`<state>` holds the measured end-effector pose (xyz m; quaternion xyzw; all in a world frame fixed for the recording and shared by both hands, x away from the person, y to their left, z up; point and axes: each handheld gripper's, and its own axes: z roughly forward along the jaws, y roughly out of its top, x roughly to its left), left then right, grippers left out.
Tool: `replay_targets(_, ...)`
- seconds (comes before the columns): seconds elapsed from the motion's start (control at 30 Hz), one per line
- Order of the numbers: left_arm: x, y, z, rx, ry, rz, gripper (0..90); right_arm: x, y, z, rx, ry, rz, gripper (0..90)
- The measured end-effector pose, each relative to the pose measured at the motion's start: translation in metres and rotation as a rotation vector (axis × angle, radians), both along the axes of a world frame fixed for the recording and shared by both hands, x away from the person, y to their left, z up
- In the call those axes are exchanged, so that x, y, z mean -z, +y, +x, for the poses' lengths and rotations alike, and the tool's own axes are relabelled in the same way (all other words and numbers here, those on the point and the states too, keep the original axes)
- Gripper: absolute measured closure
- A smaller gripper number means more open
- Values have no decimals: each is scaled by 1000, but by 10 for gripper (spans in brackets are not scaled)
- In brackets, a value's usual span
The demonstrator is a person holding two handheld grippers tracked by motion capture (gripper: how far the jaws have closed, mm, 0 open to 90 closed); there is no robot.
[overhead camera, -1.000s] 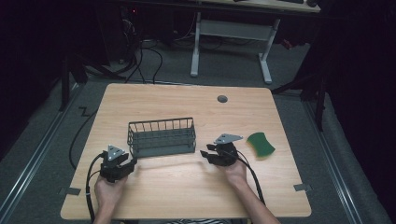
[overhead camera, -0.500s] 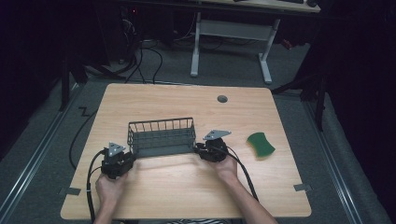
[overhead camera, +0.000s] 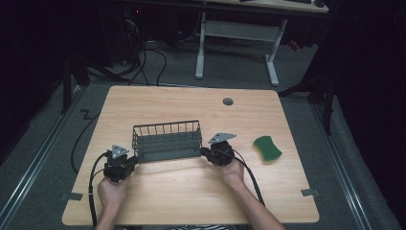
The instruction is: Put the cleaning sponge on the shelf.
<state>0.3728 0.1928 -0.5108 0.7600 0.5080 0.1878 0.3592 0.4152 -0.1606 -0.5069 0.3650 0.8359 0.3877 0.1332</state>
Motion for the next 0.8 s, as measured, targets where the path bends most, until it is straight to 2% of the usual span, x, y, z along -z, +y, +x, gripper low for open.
replay_targets(0.47, -5, -26, 9, 85, -2, -14, 865, -6, -32, -6, 47, -11, 13, 861)
replay_targets(0.57, -4, -32, 14, 97, -7, -22, 865, -7, -39, -3, 73, -5, 9, 862)
replay_targets(0.73, -4, -43, 25, 98, 9, -13, 865, -5, -47, 8, 141, 14, 19, 863)
replay_targets(0.8, -4, -47, 30, 99, 13, -18, 865, -5, -48, 10, 152, 16, 27, 863)
